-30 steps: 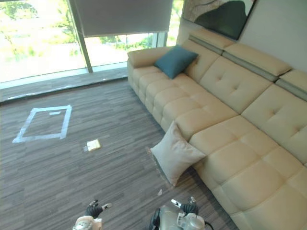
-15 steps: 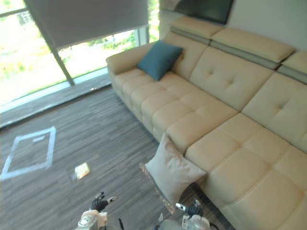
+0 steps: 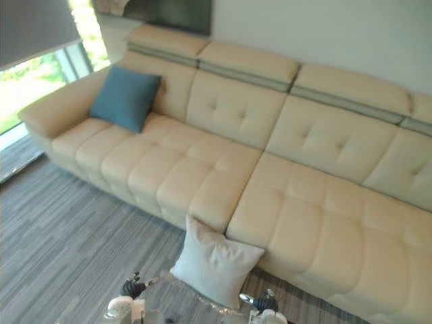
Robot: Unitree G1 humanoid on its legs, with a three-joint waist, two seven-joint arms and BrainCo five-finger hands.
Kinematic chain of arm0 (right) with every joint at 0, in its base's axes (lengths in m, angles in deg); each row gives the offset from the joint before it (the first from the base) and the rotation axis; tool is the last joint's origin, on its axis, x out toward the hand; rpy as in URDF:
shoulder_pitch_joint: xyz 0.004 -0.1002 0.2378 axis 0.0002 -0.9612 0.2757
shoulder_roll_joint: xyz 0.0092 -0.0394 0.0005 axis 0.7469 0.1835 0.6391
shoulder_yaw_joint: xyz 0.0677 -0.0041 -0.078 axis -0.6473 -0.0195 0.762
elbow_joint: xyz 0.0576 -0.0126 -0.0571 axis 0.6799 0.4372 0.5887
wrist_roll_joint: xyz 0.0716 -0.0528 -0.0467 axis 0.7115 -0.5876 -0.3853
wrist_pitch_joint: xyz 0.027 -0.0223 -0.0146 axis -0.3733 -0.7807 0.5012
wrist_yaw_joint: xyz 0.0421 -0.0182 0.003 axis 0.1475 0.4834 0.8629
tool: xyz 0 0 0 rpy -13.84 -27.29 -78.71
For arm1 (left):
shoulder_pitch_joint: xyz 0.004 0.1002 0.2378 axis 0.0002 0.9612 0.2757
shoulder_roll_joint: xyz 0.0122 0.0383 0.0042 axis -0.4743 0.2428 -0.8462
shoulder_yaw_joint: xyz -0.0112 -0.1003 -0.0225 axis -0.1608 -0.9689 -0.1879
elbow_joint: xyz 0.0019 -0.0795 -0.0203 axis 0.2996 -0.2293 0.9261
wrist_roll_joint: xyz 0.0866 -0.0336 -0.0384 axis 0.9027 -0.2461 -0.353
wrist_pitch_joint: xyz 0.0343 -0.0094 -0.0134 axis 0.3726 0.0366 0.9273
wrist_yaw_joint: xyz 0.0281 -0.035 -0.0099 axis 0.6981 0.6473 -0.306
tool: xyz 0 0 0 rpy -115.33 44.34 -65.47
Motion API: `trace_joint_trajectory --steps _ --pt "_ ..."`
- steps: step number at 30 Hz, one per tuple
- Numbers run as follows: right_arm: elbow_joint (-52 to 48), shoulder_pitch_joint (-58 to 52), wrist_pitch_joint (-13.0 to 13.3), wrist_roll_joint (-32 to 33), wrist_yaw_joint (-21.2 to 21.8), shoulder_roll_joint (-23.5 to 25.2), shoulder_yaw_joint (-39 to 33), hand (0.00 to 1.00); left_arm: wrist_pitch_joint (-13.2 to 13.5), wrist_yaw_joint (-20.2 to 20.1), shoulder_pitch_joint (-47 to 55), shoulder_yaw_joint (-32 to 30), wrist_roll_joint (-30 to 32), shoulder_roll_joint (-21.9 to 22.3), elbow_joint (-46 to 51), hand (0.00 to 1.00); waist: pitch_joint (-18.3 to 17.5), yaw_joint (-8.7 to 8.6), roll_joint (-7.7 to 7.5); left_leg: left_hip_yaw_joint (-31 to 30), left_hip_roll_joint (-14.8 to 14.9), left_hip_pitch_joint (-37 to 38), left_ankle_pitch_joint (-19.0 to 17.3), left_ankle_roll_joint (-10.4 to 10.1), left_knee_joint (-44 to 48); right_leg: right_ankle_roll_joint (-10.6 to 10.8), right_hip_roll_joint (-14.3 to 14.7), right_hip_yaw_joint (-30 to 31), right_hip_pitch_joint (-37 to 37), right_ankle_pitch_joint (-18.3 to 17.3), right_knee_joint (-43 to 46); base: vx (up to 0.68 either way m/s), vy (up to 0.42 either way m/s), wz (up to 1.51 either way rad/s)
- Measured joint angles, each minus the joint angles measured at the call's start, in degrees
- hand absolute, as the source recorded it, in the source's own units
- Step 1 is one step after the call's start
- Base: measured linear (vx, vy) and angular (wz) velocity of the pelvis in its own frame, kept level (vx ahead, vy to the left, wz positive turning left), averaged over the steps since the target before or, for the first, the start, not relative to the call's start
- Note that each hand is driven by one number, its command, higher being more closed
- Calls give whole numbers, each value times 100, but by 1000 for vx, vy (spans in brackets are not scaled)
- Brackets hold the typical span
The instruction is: Pick up cushions and gather them together orderly.
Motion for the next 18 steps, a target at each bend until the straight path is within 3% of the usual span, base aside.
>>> trace_joint_trajectory --steps 1,3,6,8,12,15,18 --pt "23 61 -6 -5 -3 -57 31 0 -2 -1 -3 1 -1 -4 0 0 -2 27 -3 156 30 63 46 -86 -110 -89 -173 -605 -52 86 -381 45 -9 -74" --pt "30 75 -2 -9 -7 -62 146 0 -3 -4 -6 0 0 -1 -3 0 6 42 -11 274 -24 71 15 -268 -119 -145 -208 -897 -12 573 -1163 65 -113 -63" --pt "14 76 3 -4 -15 -250 112 0 -31 -19 -24 11 4 193 -60 0 1 -20 273 134 129 46 33 -310 -45 -156 59 -870 202 528 -1606 77 -174 -14" --pt "22 61 0 3 -26 -297 44 0 -39 -53 -38 14 4 232 -41 0 37 -58 359 -20 304 -20 34 -313 213 -171 180 -964 362 521 -1671 81 -180 29" --pt "21 54 -2 14 -28 -262 35 0 -35 -115 -48 10 5 247 125 0 80 41 333 -415 808 -640 26 -313 1805 -383 448 -810 560 402 -1653 1 -156 3" --pt "19 85 -4 18 -42 -245 26 0 -35 -115 -36 13 4 229 139 0 92 41 325 -857 860 -689 -153 -331 1967 -484 543 -557 528 341 -1644 -61 -24 -47" --pt "57 74 -17 18 -82 -244 24 0 -28 -111 -33 14 3 212 217 0 171 49 229 -1202 680 -719 -273 -365 1707 -459 509 -287 516 282 -1556 -40 59 -35"
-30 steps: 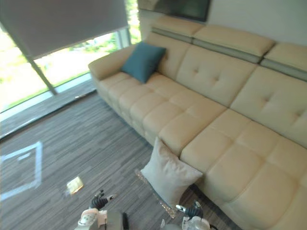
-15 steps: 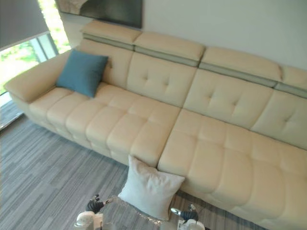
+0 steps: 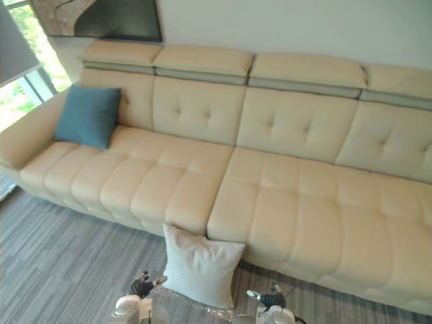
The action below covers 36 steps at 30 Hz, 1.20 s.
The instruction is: Pick up cushions and gather them together orderly.
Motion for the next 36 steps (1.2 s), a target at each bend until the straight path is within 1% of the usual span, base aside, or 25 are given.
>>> trace_joint_trajectory --steps 1,2,3,4,5,6,8,10,11,14,15,17,18,19,21,22,23,24,26,28,29,31,32,34,36 --pt "12 -13 -7 0 -5 -7 -2 0 11 3 9 3 0 3 23 0 3 0 1 -105 -80 -28 18 22 -195 56 -51 72 -96 -51 128 -62 165 -53" --pt "4 -32 5 11 -6 -33 -10 0 22 22 14 37 -5 5 11 0 -15 -1 45 -148 -159 -14 20 -98 -449 192 -50 225 -232 -154 358 -48 239 -62" --pt "9 -28 1 18 -7 -27 -6 0 17 26 17 61 -1 -31 -14 0 -49 -14 103 -148 -205 51 -110 -288 -566 293 -87 393 -358 -215 517 15 254 -46" --pt "0 -28 4 20 -8 -10 -7 0 14 25 12 63 0 -53 -31 0 -72 -32 42 -92 -259 23 -131 -245 -574 325 -153 435 -375 -200 536 72 206 -32" --pt "1 -53 1 18 -11 25 -11 0 13 30 9 74 1 -73 -38 0 -94 -30 -63 -13 -336 13 -137 -235 -568 391 -218 513 -425 -154 523 80 191 -20" --pt "2 -63 -2 19 -20 78 -11 0 13 30 6 91 2 -96 -41 0 -82 -27 -41 27 -402 13 -147 -217 -570 417 -273 556 -460 -144 528 65 166 -19" --pt "2 -73 -2 20 -41 80 -8 0 9 37 -11 94 2 -115 -49 0 -109 -32 -89 108 -495 72 -176 -164 -572 453 -349 607 -456 -141 519 72 140 -10" --pt "3 -76 4 29 -43 94 -9 0 8 61 -11 104 2 -117 -73 0 -105 -33 -83 176 -570 150 -206 -109 -553 510 -417 679 -410 -167 529 66 101 -10" --pt "2 -75 6 33 -44 91 -9 0 9 66 -15 107 2 -117 -87 0 -112 -34 -93 189 -575 170 -212 -99 -545 514 -424 690 -403 -169 543 53 59 -8" --pt "-2 -40 18 227 -57 48 -11 0 9 113 -40 152 -6 -119 -92 0 -54 -35 -49 213 -545 81 -252 -58 -309 564 -431 731 -504 -216 761 -6 11 -9" --pt "-30 27 25 270 -83 -5 -17 0 9 142 -99 213 -32 -121 -83 0 30 -33 5 169 -460 -188 -355 0 51 569 -402 753 -716 -278 1017 -135 -27 -8" --pt "-76 241 65 474 -150 -69 -19 0 7 243 -274 225 -192 -128 -18 0 171 -30 65 72 -341 -804 -616 -29 718 547 -366 820 -1331 -540 1635 -155 -41 -7" --pt "-165 445 84 595 -191 -68 -63 0 6 298 -424 238 -286 -148 39 0 401 -45 91 7 -272 -1215 -786 -51 1146 528 -357 844 -1790 -697 2140 -148 -62 -1" --pt "-267 510 87 698 -229 -61 -63 0 6 341 -497 261 -355 -170 70 0 501 -54 74 -35 -265 -1428 -841 -67 1347 514 -359 861 -2018 -752 2369 -247 -94 -1" --pt "-657 835 143 964 -379 -48 -60 0 7 532 -785 272 -609 -298 305 0 809 -36 42 -105 -152 -2401 -1048 -100 2098 470 -314 928 -3034 -929 3176 -276 -91 -7" --pt "-762 885 150 1014 -401 -58 -61 0 9 554 -841 271 -649 -345 344 0 883 -33 31 -139 -130 -2578 -1073 -108 2248 469 -296 950 -3212 -953 3327 -238 -82 -11" --pt "-973 1071 194 1155 -493 -68 -63 0 11 682 -946 241 -792 -431 443 0 999 -22 2 -189 -80 -2943 -1146 -52 2541 440 -277 979 -3600 -1000 3637 -225 -72 -9" --pt "-1096 1259 246 1221 -576 -88 -73 0 17 772 -1067 203 -920 -510 549 0 1104 -22 -34 -211 -66 -3259 -1174 -50 2777 416 -272 995 -3923 -1025 3885 -209 -65 -6" --pt "-1268 1493 286 1368 -659 -117 -100 0 33 890 -1263 147 -1104 -579 717 0 1232 -14 -62 -290 -54 -3668 -1178 -45 3018 399 -266 1002 -4328 -1029 4127 -187 -48 2" --pt "-1473 1824 322 1389 -761 -154 -119 0 61 993 -1513 -78 -1309 -600 934 0 1293 -8 -86 -359 -22 -4322 -1174 -45 3298 389 -243 1008 -4977 -1018 4383 -186 -29 -4" --pt "-1540 2091 322 1401 -787 -182 -126 0 65 1021 -1692 -197 -1379 -645 1007 0 1386 8 -113 -363 19 -4621 -1172 -41 3457 366 -212 1044 -5292 -981 4528 -153 -2 -15" --pt "-1652 2385 336 1512 -802 -254 -131 0 64 1072 -1931 -303 -1476 -743 1083 0 1481 -3 -118 -424 36 -5086 -1165 -33 3661 344 -172 1070 -5750 -918 4691 -139 5 -11" --pt "-1654 2616 349 1609 -813 -329 -139 0 64 1104 -2110 -381 -1512 -811 1143 0 1538 -3 -131 -440 44 -5392 -1150 -26 3765 362 -151 1092 -6050 -880 4770 -122 5 -10" --pt "-1736 3162 362 1737 -832 -486 -233 0 64 1121 -2594 -523 -1595 -1031 1246 0 1847 -5 -139 -472 87 -5891 -1084 -9 3937 370 -102 1112 -6543 -768 4889 -127 0 -13" --pt "-1884 3629 409 1852 -835 -629 -271 0 71 1143 -2966 -646 -1635 -1279 1427 0 1980 -18 -176 -468 133 -6437 -1036 1 4095 391 -44 1156 -7099 -674 4984 -112 2 -16"
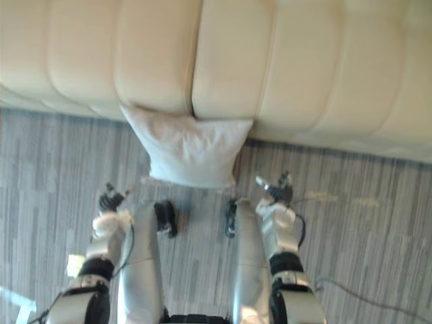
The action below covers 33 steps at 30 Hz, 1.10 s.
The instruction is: Pick up cushions and gather them together orderly.
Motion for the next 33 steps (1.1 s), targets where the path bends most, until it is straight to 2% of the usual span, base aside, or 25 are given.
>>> trace_joint_trajectory --steps 5,9,13,17,21,22,23,33 --pt "-30 944 57 167 13 -376 114 0 44 2 -802 30 -76 -494 234 0 139 -13 -17 -46 6 -867 6 10 359 40 2 46 -877 37 332 -53 0 -4" --pt "-195 1570 119 167 61 -336 229 0 121 0 -1361 342 -123 -740 230 0 146 -11 -18 -126 -2 -1272 17 15 523 65 -5 35 -1274 46 512 -67 -14 2" --pt "-179 2072 155 232 47 -237 215 0 136 -28 -1938 779 -201 -724 225 0 147 -34 -17 -182 -24 -1662 118 40 569 117 -13 10 -1636 87 571 -65 -12 5" --pt "-33 2442 167 512 -10 246 169 0 142 3 -2374 1145 -508 -532 219 0 163 -78 -17 -186 -35 -1775 154 32 572 73 -12 17 -1765 138 596 -10 2 1" --pt "124 2754 181 679 -27 671 168 0 141 282 -2713 1202 -816 -203 214 0 163 -100 -18 -222 -81 -1797 213 -12 491 61 -33 -17 -1773 145 554 -3 4 7" --pt "170 2835 196 769 -41 718 162 100 142 348 -2746 1206 -861 -187 214 0 163 -111 -18 -249 -92 -1818 231 -12 474 47 -35 -25 -1773 153 533 -2 15 9" --pt "277 2943 239 899 -61 770 151 100 141 383 -2832 1210 -876 -162 214 100 164 -148 -21 -290 -119 -1858 270 -15 448 45 -57 -60 -1774 154 519 0 18 13" --pt "292 3014 351 1792 -149 730 247 100 137 725 -3057 1326 -1441 -227 314 100 181 -212 -60 -317 -164 -1937 309 -41 474 36 -79 -80 -1832 215 523 0 7 2"
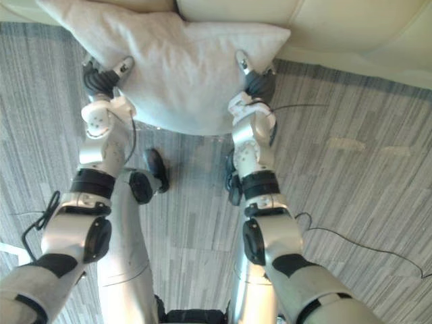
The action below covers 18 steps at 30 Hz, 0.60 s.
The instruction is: Pick up cushions and gather them together orderly.
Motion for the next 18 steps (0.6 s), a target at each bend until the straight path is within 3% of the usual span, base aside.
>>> trace_joint_trajectory --steps 4,7,11,15,17,18 --pt "-72 -230 123 160 -27 -65 308 100 0 36 177 68 -91 119 212 100 -7 -70 -6 -6 -28 284 5 11 -13 -11 -33 11 293 22 -29 0 34 1" --pt "-642 -1049 283 171 -32 -59 496 100 47 44 822 282 -85 397 827 100 -25 -78 -22 58 -45 1101 68 27 -385 -1 -45 15 1107 83 -405 -18 11 1" --pt "-1650 -2133 486 146 -32 -12 654 100 332 20 1615 637 -59 672 1706 100 -66 -89 -68 188 -65 2364 254 38 -1254 15 -41 -29 2344 259 -1270 -22 -26 -3" --pt "-2840 -3371 641 -490 -40 91 728 100 522 -23 2512 1004 124 972 2558 100 -264 -81 -85 302 -163 3478 449 29 -2151 -36 -76 -125 3436 441 -2130 55 -29 2" --pt "-3391 -4227 728 -935 -60 97 851 100 626 -54 3281 1246 183 1190 2905 100 -842 -82 -78 364 -208 3847 600 13 -2698 -38 -78 -173 3798 576 -2665 150 -8 1" --pt "-3760 -4612 730 -1146 -73 103 868 100 629 -129 3629 1326 253 1278 3115 100 -890 -67 -80 406 -234 4261 695 -39 -2986 -66 -83 -215 4207 661 -2937 201 1 1"
